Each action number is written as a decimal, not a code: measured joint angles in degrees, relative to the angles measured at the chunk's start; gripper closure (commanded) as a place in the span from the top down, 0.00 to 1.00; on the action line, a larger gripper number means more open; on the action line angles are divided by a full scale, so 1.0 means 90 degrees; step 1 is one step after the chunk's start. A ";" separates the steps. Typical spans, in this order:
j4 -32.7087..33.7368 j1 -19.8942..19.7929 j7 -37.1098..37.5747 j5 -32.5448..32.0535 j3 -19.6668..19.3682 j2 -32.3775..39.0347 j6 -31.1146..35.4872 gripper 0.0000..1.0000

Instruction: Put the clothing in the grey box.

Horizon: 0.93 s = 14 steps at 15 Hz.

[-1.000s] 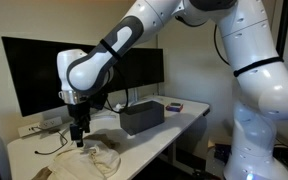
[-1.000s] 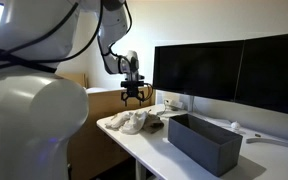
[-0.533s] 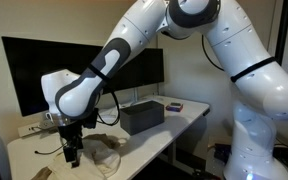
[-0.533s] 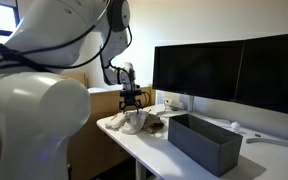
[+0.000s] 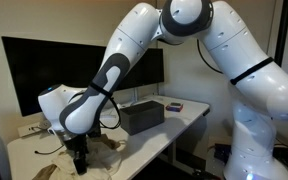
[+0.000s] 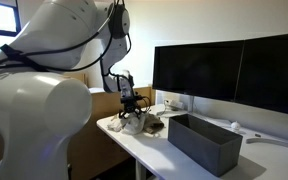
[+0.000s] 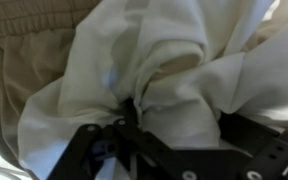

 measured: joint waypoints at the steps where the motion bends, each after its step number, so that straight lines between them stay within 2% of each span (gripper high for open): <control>1: 0.0000 0.0000 -0.0030 0.0000 0.0012 -0.0032 -0.0044 0.46; 6: -0.0017 -0.0045 -0.0126 0.0067 0.0108 -0.0297 -0.0429 0.14; 10: -0.0047 -0.0226 -0.0301 0.0358 0.0240 -0.0635 -0.0850 0.07; 14: -0.0094 -0.0440 -0.0533 0.0660 0.0316 -0.1119 -0.1215 0.10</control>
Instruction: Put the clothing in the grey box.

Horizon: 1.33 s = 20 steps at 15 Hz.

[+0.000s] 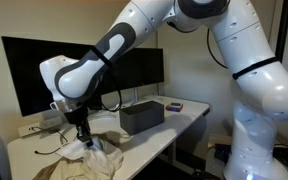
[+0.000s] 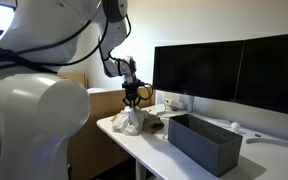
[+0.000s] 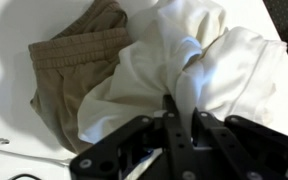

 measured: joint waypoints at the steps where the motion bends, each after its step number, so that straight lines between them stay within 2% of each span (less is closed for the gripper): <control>1: -0.0003 -0.0036 -0.0039 0.0026 0.0008 -0.0127 -0.0064 0.10; 10: 0.0025 -0.0094 -0.0422 0.0004 0.0024 -0.1852 -0.0681 0.10; 13: 0.0067 -0.0131 -0.0484 -0.0145 -0.0041 -0.2558 -0.0934 0.10; 20: 0.0451 -0.0544 -0.0514 -0.0812 -0.0338 -0.3853 -0.1357 0.09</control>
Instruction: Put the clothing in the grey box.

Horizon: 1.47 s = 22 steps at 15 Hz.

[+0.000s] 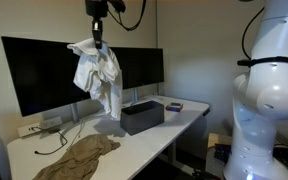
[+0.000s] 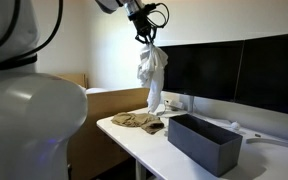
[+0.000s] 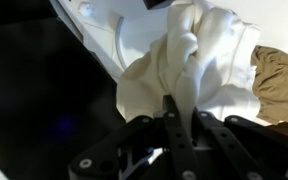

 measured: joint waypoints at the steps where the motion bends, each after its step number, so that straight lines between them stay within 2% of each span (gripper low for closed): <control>1: 0.0090 -0.0071 0.0000 -0.0074 -0.0048 -0.0125 -0.0044 0.09; 7: 0.0335 -0.0518 0.0000 -0.0316 -0.0414 -0.0708 -0.0064 0.09; 13: 0.0251 -0.0863 0.0000 -0.0305 -0.0934 -0.0792 -0.0046 0.08; 17: -0.0256 -0.0907 0.0000 -0.0267 -0.1207 -0.0888 0.0121 0.08; 22: -0.1189 -0.1221 -0.0042 -0.0312 -0.1598 -0.1038 0.0962 0.08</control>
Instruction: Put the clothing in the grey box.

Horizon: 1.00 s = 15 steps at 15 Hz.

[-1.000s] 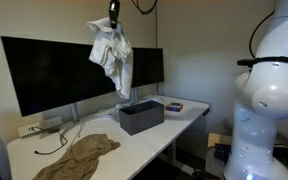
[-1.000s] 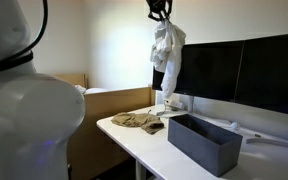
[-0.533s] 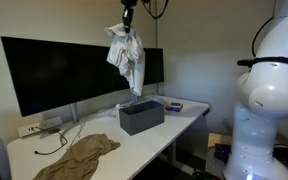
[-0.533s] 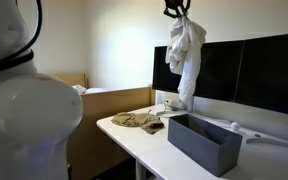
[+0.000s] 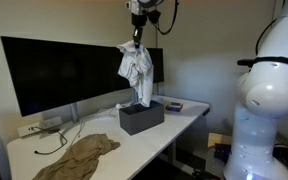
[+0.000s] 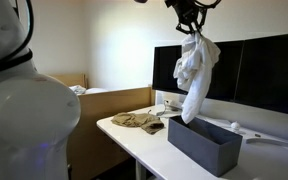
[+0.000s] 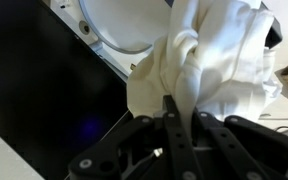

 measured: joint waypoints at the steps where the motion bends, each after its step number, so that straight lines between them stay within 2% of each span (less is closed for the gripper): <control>1: -0.0124 -0.0087 -0.0085 -0.0009 -0.0112 0.0005 0.0180 0.08; 7: -0.0736 -0.0310 -0.1196 -0.0013 -0.0626 0.0093 0.0720 0.07; 10: -0.1123 -0.0311 -0.1567 -0.0013 -0.0653 0.0103 0.0818 0.07; 15: -0.1464 -0.0316 -0.1644 -0.0174 -0.0631 0.0360 0.1323 0.07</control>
